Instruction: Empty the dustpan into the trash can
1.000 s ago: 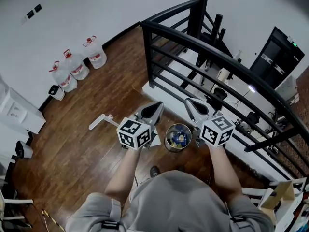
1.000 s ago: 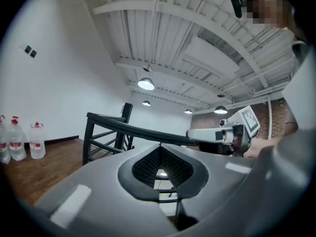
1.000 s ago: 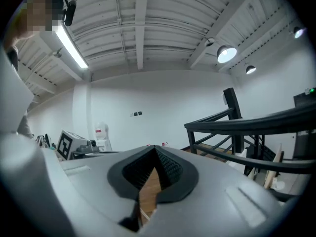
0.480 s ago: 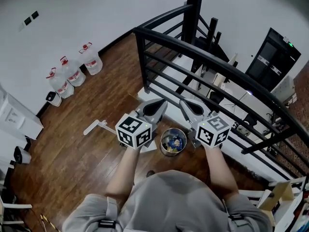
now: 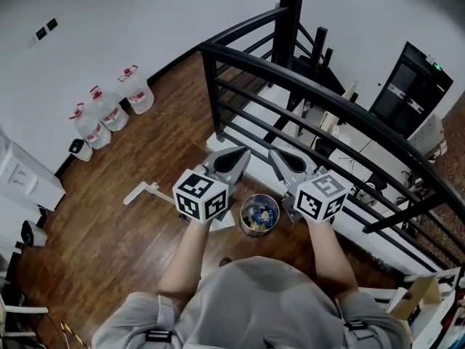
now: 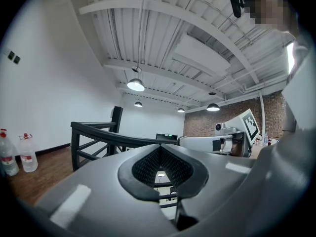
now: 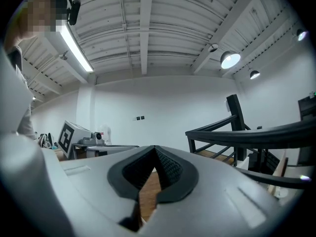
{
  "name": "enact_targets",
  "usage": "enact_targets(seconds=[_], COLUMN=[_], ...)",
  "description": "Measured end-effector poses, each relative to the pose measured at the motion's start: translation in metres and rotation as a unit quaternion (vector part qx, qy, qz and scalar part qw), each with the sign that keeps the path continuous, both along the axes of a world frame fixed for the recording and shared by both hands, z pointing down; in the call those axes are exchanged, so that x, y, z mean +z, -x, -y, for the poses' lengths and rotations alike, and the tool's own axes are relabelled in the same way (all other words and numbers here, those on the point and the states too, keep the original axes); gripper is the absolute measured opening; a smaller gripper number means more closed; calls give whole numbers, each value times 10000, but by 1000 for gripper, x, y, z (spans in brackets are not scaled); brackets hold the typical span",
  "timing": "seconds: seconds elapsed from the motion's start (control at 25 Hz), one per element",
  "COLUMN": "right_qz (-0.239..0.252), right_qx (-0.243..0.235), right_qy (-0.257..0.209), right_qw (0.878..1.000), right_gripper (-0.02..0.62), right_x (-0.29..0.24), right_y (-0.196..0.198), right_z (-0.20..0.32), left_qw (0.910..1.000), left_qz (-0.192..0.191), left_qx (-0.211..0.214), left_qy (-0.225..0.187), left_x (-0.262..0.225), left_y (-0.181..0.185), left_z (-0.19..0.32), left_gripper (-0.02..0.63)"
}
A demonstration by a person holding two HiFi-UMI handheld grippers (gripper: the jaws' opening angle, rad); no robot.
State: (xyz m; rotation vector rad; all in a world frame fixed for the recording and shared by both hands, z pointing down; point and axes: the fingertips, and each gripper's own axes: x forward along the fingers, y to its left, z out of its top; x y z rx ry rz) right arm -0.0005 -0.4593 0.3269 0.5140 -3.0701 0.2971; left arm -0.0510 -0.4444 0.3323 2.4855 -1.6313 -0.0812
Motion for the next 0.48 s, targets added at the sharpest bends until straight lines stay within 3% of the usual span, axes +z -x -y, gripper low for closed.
enact_targets(seconds=[0.48], right_qz=[38], right_qx=[-28], right_qy=[32], right_qw=[10000], right_gripper=[-2], right_x=[1], right_y=[-1], right_z=[2], left_qw=[9998], left_qz=[39], left_qx=[-18], left_qy=[198], left_x=[11], left_y=[-2], left_z=[2], left_gripper=[6])
